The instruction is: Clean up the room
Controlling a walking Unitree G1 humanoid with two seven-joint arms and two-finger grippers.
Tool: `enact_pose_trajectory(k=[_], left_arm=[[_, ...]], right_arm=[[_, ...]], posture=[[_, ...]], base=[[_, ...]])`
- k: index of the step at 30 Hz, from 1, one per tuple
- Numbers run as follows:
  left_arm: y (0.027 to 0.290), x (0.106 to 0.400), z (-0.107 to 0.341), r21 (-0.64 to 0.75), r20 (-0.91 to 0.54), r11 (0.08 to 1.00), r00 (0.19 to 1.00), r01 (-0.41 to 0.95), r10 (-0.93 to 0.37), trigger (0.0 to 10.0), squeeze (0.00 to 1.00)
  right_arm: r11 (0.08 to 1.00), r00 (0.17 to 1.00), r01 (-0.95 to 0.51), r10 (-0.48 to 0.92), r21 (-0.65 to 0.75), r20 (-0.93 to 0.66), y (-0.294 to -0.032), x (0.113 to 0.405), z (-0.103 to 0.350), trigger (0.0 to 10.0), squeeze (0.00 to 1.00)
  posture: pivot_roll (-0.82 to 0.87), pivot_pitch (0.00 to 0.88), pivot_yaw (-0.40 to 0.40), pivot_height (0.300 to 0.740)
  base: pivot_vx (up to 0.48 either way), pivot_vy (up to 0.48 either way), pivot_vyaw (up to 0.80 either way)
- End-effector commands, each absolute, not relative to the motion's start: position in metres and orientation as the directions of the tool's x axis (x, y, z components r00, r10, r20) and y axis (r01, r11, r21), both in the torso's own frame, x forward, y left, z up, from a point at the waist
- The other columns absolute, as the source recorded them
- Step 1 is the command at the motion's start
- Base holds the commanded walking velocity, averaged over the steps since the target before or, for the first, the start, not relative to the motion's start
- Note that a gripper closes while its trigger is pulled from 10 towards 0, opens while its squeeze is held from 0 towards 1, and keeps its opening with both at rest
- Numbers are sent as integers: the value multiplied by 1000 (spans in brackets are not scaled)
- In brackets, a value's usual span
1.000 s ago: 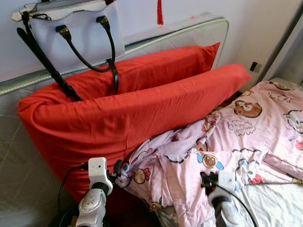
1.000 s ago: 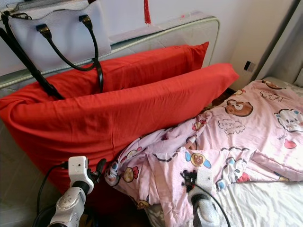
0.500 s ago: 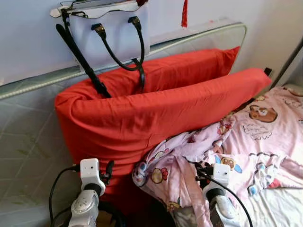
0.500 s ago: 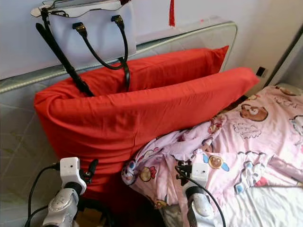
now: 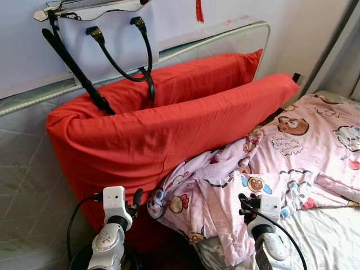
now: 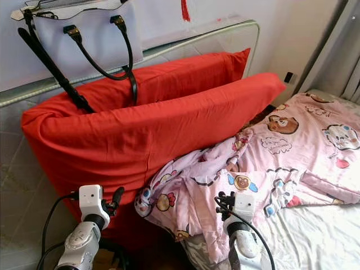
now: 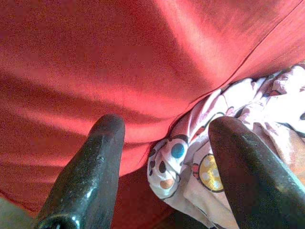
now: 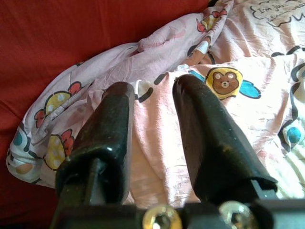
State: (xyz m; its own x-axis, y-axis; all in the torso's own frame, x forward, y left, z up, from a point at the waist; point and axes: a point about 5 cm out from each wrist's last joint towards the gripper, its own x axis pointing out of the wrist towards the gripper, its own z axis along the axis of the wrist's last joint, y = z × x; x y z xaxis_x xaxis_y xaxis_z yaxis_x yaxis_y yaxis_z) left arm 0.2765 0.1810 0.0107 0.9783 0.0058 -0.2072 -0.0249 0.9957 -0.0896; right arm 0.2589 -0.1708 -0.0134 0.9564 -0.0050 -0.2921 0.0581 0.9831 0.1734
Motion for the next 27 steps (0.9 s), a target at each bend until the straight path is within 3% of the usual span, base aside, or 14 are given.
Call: enact_pose_trajectory(k=[1, 15, 24, 27], left_arm=[[181, 276, 11, -96, -205, 995, 979, -30, 10, 10000, 0], [177, 277, 14, -104, -190, 995, 982, -9, -11, 10000, 0], [176, 277, 14, -108, -186, 994, 982, -5, -15, 10000, 0], [177, 276, 14, -107, -186, 994, 982, -6, -14, 10000, 0]], right_arm=[[983, 953, 58, -2, 176, -303, -171, 260, -14, 10000, 0], [992, 969, -70, 92, 104, -228, -163, 270, 0, 10000, 0], [991, 966, -90, 111, 96, -235, -161, 268, -2, 10000, 0], [993, 964, -81, 100, 83, -247, -161, 266, -4, 10000, 0]], posture=[[-32, 0, -6, 740], [-43, 0, -4, 740], [-45, 0, -6, 685], [-45, 0, -5, 685]], base=[[0, 0, 0], [0, 0, 0], [0, 0, 0], [0, 0, 0]])
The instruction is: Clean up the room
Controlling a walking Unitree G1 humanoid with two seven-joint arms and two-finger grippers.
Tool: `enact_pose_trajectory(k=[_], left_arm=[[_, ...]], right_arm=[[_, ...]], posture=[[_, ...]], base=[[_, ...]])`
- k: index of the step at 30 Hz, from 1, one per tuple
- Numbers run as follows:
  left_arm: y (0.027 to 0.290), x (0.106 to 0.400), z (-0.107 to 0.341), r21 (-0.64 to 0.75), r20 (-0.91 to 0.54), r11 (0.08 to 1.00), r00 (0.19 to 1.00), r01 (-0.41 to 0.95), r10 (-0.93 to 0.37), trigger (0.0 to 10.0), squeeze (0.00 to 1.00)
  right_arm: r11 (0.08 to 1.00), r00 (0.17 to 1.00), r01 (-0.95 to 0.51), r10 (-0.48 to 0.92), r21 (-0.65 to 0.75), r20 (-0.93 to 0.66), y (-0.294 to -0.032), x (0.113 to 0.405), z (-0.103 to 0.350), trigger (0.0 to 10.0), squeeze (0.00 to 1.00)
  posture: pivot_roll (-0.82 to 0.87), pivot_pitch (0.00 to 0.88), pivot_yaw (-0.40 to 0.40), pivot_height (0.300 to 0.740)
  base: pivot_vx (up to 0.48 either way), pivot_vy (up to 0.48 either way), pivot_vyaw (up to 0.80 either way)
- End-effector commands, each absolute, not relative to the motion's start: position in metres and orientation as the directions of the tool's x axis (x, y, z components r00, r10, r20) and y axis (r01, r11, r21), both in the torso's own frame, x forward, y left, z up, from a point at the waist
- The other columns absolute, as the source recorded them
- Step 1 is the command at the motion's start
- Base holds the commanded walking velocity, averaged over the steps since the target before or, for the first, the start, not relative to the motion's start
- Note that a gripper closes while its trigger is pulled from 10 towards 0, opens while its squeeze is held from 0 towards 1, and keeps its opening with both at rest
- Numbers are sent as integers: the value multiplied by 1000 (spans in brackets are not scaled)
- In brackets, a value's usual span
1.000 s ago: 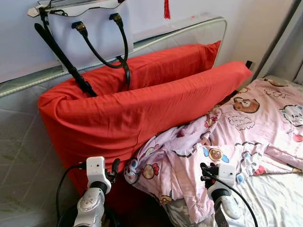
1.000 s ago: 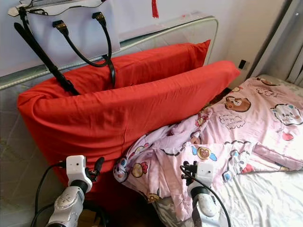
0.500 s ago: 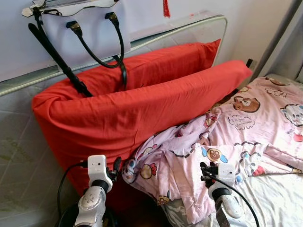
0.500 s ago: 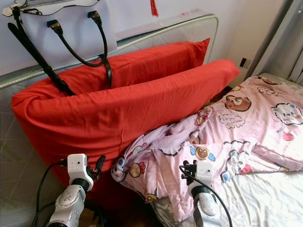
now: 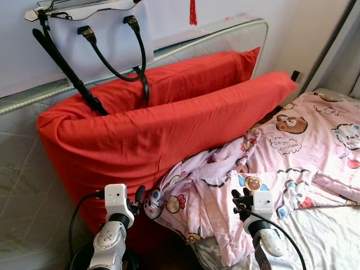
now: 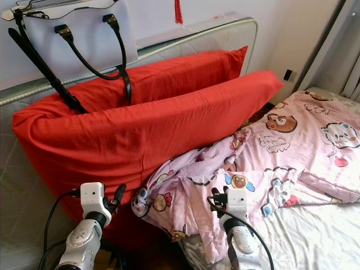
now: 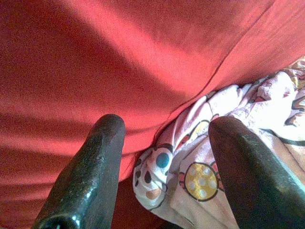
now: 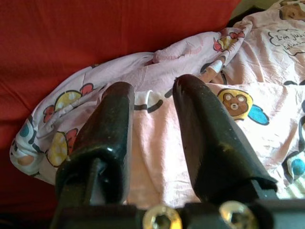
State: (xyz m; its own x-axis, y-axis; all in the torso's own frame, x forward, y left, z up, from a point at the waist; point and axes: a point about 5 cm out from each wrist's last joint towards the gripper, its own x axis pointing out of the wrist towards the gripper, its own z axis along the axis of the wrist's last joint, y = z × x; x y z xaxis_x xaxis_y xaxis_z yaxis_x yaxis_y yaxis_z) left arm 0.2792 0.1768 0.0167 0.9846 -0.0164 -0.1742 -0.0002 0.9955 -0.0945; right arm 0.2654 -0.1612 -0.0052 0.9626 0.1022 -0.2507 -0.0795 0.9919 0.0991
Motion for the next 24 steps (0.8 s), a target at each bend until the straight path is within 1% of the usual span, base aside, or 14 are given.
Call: enact_pose_trajectory(k=[1, 7, 10, 12, 24], left_arm=[[177, 276, 14, -108, -188, 994, 982, -7, -14, 10000, 0], [179, 275, 14, -112, -185, 994, 983, -4, -17, 10000, 0], [179, 274, 14, -114, -186, 994, 982, 1, -23, 10000, 0], [179, 274, 14, -117, -184, 993, 982, 11, -33, 10000, 0], [177, 274, 16, -135, -168, 991, 985, 20, -43, 10000, 0]], right_arm=[[993, 962, -84, 101, 79, -252, -160, 265, -5, 10000, 0], [993, 957, -89, 106, 73, -270, -160, 265, -7, 10000, 0], [993, 952, -107, 118, 54, -282, -158, 265, -8, 10000, 0], [993, 960, -99, 114, 70, -256, -158, 265, -6, 10000, 0], [993, 956, -103, 115, 58, -272, -157, 264, -8, 10000, 0]], posture=[[-45, 0, -5, 685], [-41, 0, -5, 685], [-40, 0, -5, 665], [-37, 0, -8, 665], [-25, 0, -20, 665]], base=[[0, 0, 0], [0, 0, 0], [0, 0, 0], [0, 0, 0], [0, 0, 0]])
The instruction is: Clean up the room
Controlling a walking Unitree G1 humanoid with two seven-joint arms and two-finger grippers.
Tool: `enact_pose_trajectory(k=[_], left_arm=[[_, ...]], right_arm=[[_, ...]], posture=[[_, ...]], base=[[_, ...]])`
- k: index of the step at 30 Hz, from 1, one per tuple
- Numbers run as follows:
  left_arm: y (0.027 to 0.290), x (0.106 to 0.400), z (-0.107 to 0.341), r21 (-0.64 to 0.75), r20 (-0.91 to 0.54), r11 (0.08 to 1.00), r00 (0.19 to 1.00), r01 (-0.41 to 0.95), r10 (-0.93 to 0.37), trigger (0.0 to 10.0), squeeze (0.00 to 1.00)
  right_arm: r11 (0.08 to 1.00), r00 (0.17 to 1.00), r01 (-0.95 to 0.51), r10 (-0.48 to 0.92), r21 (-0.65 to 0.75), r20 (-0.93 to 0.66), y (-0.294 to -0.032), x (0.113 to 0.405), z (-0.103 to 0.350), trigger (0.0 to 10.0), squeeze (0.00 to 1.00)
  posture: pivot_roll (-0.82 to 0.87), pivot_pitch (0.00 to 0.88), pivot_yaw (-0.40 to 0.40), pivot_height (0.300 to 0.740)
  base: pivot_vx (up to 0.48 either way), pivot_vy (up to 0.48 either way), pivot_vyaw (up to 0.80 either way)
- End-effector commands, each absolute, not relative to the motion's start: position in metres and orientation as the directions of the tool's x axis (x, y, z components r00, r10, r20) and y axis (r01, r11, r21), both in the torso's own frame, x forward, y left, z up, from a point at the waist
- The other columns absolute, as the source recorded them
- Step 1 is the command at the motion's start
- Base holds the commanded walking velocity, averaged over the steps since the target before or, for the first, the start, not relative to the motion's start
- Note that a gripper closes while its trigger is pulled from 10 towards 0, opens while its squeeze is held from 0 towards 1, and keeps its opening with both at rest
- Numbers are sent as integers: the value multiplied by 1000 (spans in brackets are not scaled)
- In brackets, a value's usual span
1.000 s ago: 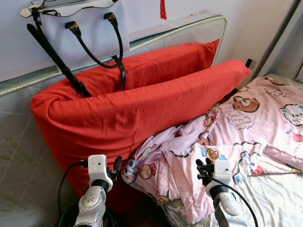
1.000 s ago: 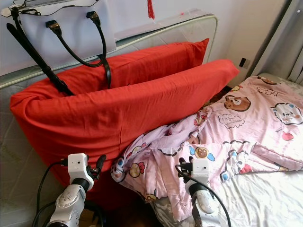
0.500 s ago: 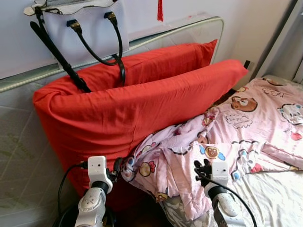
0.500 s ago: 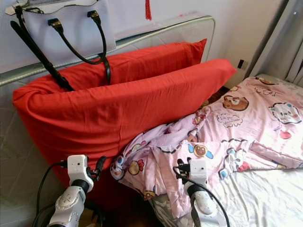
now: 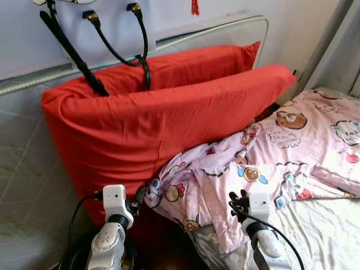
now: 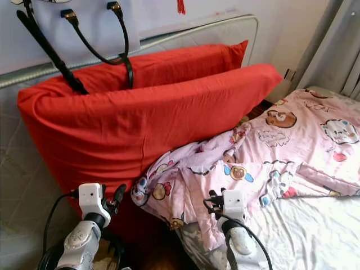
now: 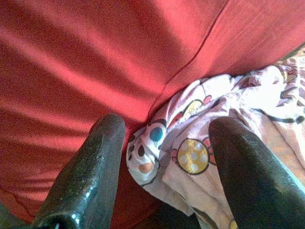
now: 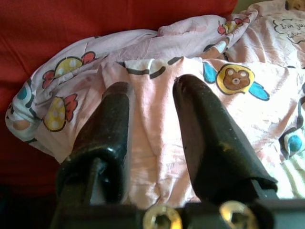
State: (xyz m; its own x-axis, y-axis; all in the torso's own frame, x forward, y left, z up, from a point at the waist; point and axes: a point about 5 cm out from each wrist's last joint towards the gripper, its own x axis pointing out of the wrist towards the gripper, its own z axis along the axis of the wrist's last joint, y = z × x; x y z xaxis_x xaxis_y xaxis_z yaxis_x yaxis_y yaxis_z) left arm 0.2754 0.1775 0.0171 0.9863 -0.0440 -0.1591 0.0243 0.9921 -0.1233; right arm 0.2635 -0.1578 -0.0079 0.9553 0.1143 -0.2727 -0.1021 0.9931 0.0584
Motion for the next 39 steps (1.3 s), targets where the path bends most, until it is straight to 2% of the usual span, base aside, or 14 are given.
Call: enact_pose_trajectory(k=[1, 5, 9, 28, 39], left_arm=[[177, 274, 16, -136, -168, 990, 985, 20, -43, 10000, 0], [177, 274, 16, -138, -170, 990, 985, 18, -41, 10000, 0], [176, 275, 17, -139, -168, 990, 985, 17, -41, 10000, 0], [179, 276, 22, -143, -152, 990, 988, 21, -43, 10000, 0], [179, 276, 22, -144, -153, 989, 987, 21, -43, 10000, 0]], right_arm=[[993, 955, -103, 114, 57, -272, -157, 264, -7, 10000, 0], [993, 943, -116, 122, 38, -308, -154, 265, -10, 10000, 0], [990, 948, -134, 143, 48, -284, -152, 266, -8, 10000, 0], [988, 947, -144, 156, 62, -282, -149, 270, -6, 10000, 0], [986, 936, -155, 167, 65, -311, -147, 265, -12, 10000, 0]], posture=[[-23, 0, -22, 665], [-18, 0, -27, 665], [-16, 2, -30, 652], [-3, 20, -37, 652], [-5, 23, -38, 652]], base=[[0, 0, 0], [0, 0, 0], [0, 0, 0], [0, 0, 0], [310, 0, 0]])
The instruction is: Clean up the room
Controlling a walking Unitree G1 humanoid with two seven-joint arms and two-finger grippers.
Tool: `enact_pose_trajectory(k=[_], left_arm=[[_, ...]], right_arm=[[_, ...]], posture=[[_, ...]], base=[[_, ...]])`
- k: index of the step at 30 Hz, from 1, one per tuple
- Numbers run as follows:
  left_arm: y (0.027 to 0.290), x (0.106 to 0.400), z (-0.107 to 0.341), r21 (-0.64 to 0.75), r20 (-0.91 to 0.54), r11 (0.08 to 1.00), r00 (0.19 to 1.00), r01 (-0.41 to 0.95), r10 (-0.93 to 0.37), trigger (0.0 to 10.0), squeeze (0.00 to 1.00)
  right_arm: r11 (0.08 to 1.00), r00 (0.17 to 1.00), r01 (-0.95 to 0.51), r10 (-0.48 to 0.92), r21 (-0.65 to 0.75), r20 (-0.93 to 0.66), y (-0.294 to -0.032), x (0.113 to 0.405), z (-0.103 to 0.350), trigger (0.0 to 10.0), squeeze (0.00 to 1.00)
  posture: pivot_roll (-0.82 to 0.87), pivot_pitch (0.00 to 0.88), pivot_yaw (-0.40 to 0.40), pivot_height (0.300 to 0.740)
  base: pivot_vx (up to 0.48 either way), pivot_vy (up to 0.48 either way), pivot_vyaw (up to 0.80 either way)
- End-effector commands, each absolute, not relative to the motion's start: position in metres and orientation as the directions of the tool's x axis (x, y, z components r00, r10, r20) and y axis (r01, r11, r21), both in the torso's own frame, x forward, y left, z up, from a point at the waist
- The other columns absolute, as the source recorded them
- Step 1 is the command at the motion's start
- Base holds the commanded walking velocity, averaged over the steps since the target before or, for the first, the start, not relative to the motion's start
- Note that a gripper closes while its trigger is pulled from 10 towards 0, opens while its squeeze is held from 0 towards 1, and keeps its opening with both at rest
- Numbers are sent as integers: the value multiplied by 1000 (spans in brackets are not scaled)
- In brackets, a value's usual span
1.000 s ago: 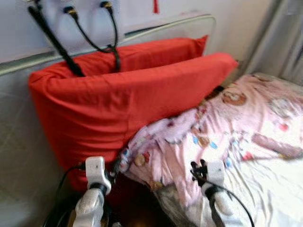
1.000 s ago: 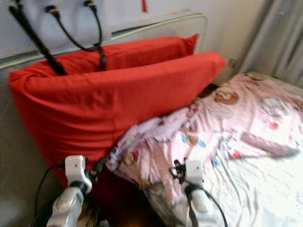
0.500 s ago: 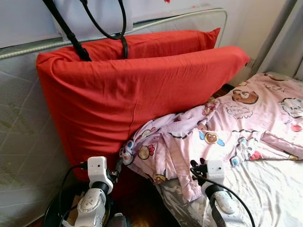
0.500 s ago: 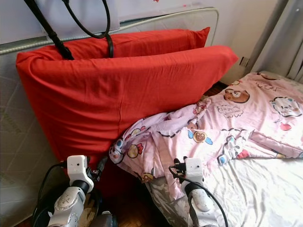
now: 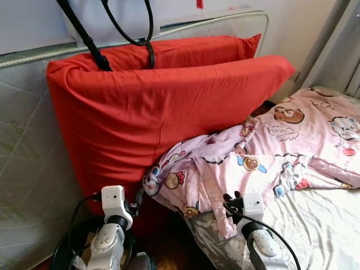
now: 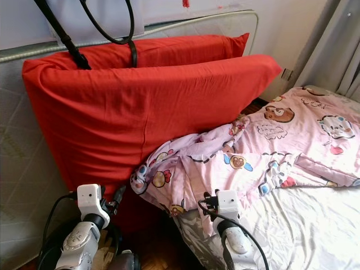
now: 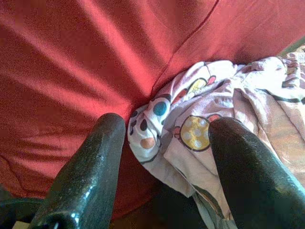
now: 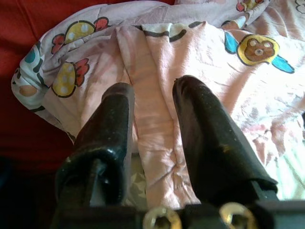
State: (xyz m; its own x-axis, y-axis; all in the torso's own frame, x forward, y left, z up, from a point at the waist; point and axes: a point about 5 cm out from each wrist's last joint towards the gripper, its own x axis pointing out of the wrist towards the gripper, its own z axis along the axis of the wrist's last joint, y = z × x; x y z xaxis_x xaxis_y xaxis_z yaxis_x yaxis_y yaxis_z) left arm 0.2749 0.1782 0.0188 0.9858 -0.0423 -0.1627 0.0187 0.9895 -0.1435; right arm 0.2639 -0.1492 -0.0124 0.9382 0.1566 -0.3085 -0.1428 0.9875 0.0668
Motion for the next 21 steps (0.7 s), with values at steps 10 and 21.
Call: enact_pose_trajectory(k=[10, 21], left_arm=[[177, 277, 22, -147, -152, 989, 987, 21, -44, 10000, 0], [176, 278, 22, -148, -151, 989, 987, 22, -45, 10000, 0]], right_arm=[[984, 936, -161, 175, 72, -304, -145, 265, -12, 10000, 0], [985, 937, -156, 171, 71, -306, -147, 266, -11, 10000, 0]], posture=[[-4, 19, -39, 633], [-6, 18, -38, 633]], base=[[363, 0, 0], [361, 0, 0]])
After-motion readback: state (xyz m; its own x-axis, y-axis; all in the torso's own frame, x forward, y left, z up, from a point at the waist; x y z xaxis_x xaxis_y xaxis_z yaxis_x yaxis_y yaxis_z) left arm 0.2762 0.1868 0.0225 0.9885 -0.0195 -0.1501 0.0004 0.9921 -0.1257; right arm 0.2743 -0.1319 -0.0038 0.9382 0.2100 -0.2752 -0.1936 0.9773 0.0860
